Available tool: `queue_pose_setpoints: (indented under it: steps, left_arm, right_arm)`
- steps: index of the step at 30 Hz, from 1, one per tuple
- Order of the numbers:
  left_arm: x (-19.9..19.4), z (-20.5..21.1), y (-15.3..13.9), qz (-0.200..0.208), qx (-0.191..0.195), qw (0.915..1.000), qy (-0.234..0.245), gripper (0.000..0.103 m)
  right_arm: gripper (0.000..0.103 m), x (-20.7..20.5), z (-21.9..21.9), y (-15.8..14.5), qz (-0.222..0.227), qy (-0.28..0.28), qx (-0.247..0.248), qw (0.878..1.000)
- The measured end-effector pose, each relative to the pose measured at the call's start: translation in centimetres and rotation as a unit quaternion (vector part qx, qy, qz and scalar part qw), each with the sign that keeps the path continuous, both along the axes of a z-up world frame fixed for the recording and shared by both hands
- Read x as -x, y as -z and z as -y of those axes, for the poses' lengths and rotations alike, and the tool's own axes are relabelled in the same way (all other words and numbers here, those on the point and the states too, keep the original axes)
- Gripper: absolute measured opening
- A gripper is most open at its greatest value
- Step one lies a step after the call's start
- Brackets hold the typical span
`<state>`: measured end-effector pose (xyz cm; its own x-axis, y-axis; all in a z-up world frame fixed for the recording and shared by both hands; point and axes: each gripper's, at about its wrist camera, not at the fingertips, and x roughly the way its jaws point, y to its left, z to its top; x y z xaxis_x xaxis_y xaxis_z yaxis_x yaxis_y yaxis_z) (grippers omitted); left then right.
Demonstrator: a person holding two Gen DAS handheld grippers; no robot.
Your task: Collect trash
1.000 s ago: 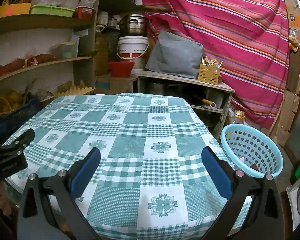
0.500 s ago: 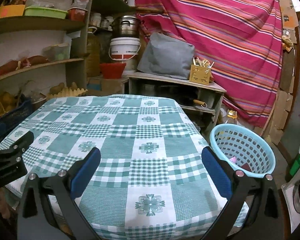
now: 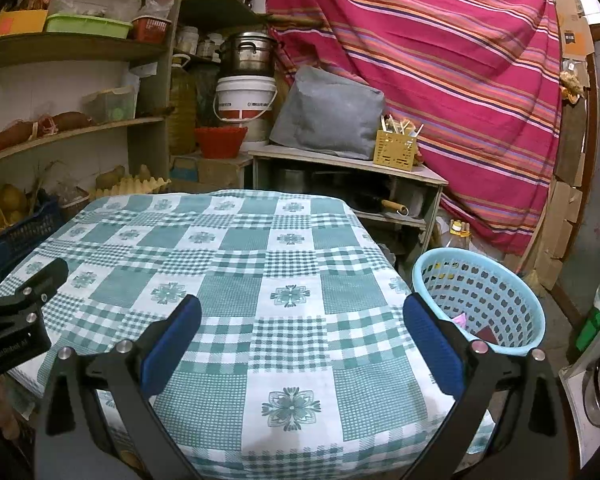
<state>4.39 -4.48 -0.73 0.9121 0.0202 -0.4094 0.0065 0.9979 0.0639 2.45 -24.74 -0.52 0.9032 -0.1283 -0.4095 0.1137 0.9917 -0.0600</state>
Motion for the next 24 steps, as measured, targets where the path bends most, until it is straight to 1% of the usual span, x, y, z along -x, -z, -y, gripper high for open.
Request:
queue_pose_setpoints:
  steps: [24]
  left_arm:
    - [-0.04,-0.29,0.01,0.000,0.002,1.0000,0.002,0.098]
  right_arm:
    - [0.098,0.08,0.09,-0.05,-0.001,0.001,0.001,1.000]
